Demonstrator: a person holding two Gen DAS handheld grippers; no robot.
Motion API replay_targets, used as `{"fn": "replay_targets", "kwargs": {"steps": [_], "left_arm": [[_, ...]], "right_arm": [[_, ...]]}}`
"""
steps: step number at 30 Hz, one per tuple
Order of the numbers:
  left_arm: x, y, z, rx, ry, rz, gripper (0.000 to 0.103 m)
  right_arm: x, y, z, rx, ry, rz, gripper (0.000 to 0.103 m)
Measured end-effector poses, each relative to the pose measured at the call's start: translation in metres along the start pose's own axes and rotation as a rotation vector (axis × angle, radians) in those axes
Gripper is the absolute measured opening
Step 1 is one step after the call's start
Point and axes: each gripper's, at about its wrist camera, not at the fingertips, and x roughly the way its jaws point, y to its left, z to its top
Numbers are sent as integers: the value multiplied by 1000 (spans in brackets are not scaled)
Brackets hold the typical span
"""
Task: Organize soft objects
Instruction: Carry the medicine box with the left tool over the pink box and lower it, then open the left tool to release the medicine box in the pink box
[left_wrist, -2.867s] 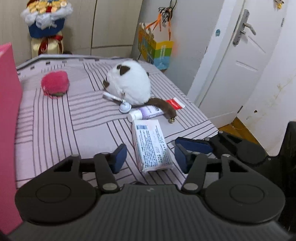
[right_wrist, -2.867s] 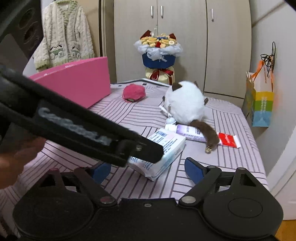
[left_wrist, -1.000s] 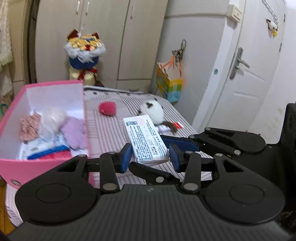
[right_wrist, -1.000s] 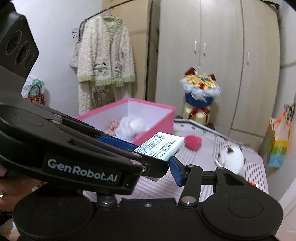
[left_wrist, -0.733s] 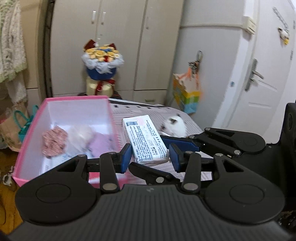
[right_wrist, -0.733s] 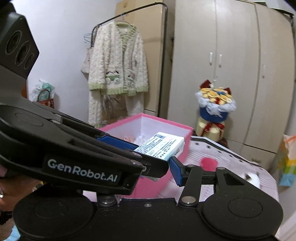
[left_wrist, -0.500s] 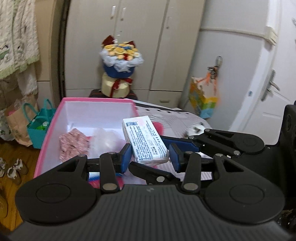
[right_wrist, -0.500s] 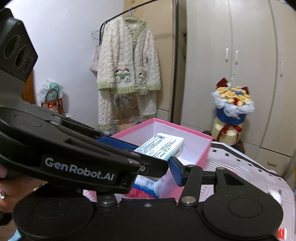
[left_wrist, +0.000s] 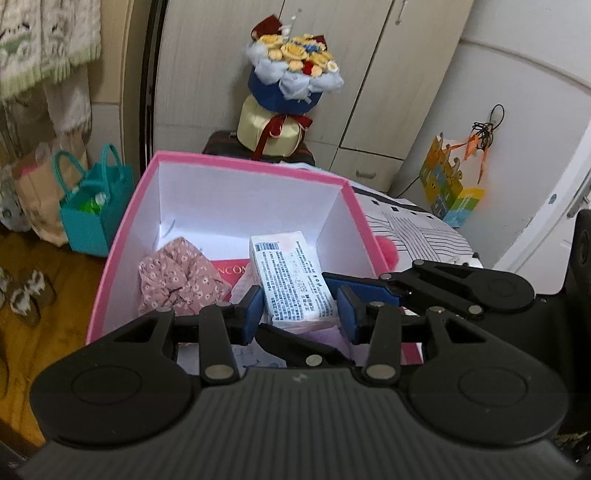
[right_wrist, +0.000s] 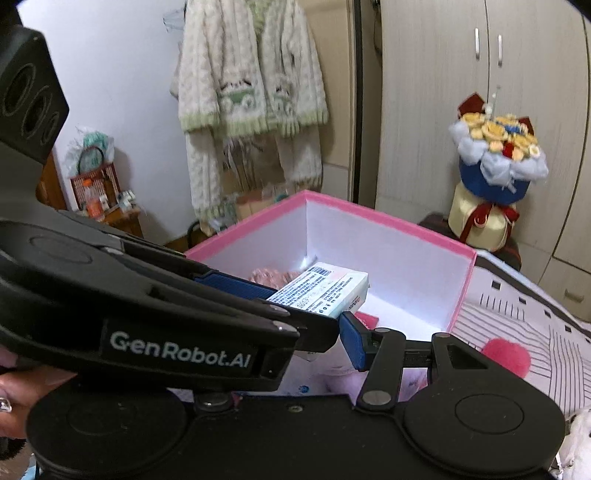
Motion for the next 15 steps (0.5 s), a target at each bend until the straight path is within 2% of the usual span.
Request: {"fn": "replay_targets", "kwargs": {"steps": [3, 5, 7, 9, 15], "left_arm": [[4, -4, -7, 13, -24, 25, 46], [3, -8, -12, 17, -54, 41, 48], [1, -7, -13, -1, -48, 33, 50], [-3, -7, -13, -16, -52, 14, 58], [-30, -17, -15, 52, -91, 42, 64]], "right_arm": [[3, -1, -3, 10, 44, -13, 63], [1, 1, -6, 3, 45, -28, 68], [-2, 4, -8, -19, 41, -46, 73], [-6, 6, -8, -29, 36, -61, 74], [-31, 10, -7, -46, 19, -69, 77]]}}
